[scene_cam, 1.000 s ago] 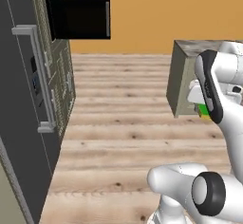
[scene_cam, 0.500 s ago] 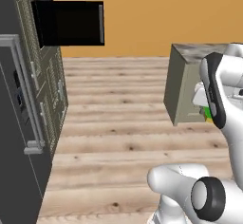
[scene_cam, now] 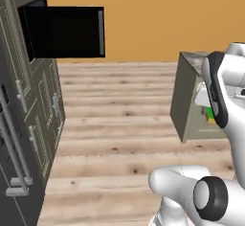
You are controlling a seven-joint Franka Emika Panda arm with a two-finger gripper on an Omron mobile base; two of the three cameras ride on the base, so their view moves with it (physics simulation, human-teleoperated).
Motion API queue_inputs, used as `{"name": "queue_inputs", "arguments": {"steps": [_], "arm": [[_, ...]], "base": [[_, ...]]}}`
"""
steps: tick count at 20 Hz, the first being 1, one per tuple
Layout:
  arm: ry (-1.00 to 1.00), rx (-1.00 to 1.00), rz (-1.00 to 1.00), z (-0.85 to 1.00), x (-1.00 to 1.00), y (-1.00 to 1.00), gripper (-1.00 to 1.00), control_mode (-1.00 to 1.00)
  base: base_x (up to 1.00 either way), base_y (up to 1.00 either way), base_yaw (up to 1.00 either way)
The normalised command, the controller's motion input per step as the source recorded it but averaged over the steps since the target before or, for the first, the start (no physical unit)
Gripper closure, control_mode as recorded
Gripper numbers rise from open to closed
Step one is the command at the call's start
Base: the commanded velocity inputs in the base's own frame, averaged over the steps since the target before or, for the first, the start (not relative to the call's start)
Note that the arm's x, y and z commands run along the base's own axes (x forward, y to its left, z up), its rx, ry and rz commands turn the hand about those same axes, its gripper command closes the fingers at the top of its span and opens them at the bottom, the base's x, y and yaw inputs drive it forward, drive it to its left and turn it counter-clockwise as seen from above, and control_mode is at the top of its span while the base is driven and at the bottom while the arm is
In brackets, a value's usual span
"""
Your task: Place the sponge inside the microwave to prepare for sanitizing.
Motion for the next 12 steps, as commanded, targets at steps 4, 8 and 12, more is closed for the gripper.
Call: {"name": "queue_inputs", "arguments": {"steps": [4, 8, 12], "arm": [[0.0, 0.0, 0.0, 0.0, 0.0, 0.0, 1.0, 1.0], [0.0, 0.0, 0.0, 0.0, 0.0, 0.0, 1.0, 1.0], [0.0, 0.0, 0.0, 0.0, 0.0, 0.0, 1.0, 1.0]], "base": [[0.86, -0.18, 0.01], [0.82, -0.2, 0.09], [0.79, -0.22, 0.14]]}}
